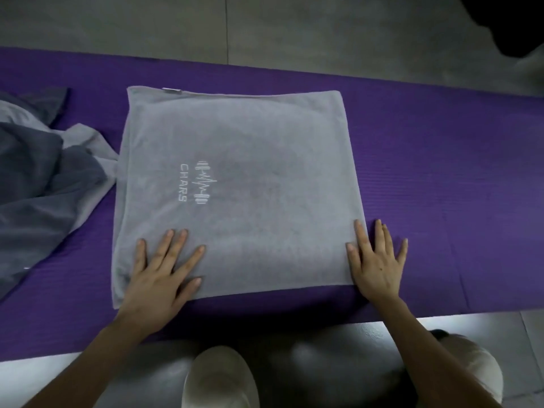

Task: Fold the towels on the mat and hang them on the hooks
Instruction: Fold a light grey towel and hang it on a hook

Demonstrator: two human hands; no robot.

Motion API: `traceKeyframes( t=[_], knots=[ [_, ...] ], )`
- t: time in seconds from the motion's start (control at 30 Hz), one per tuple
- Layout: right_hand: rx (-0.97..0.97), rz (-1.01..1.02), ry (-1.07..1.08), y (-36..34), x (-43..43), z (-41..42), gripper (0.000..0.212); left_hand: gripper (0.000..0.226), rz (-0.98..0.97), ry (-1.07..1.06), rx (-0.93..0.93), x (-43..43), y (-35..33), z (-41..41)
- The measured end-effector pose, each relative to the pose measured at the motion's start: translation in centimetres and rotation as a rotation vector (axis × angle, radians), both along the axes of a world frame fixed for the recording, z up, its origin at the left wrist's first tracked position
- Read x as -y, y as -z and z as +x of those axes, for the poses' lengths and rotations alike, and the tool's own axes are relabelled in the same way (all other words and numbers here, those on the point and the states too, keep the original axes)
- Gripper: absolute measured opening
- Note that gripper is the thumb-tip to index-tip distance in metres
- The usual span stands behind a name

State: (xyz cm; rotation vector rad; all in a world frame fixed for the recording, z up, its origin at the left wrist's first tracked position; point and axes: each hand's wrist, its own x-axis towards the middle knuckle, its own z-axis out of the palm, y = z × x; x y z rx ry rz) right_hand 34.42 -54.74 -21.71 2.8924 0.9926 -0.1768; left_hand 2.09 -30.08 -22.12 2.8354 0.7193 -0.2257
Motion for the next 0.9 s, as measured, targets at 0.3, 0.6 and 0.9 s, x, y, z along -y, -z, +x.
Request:
traceKeyframes(
  t=[0.3, 0.6, 0.9],
  knots=[
    [-0.213, 0.326, 0.395, -3.3, -1.7, 0.2, 0.015, 0.021, -0.448, -0.533, 0.462, -1.0, -5.0, 4.0],
    [-0.65, 0.65, -0.03, -11.4, -15.2, -5.7, 0.009, 0.018, -1.233, -1.136, 0.797, -2.9, -10.1, 6.1],
    [-0.942, 0.129, -0.172, -8.1, -19.9, -8.5, 0.02, 0.014, -1.332, -1.239, 0.544, -3.5, -7.9, 6.9]
  ],
)
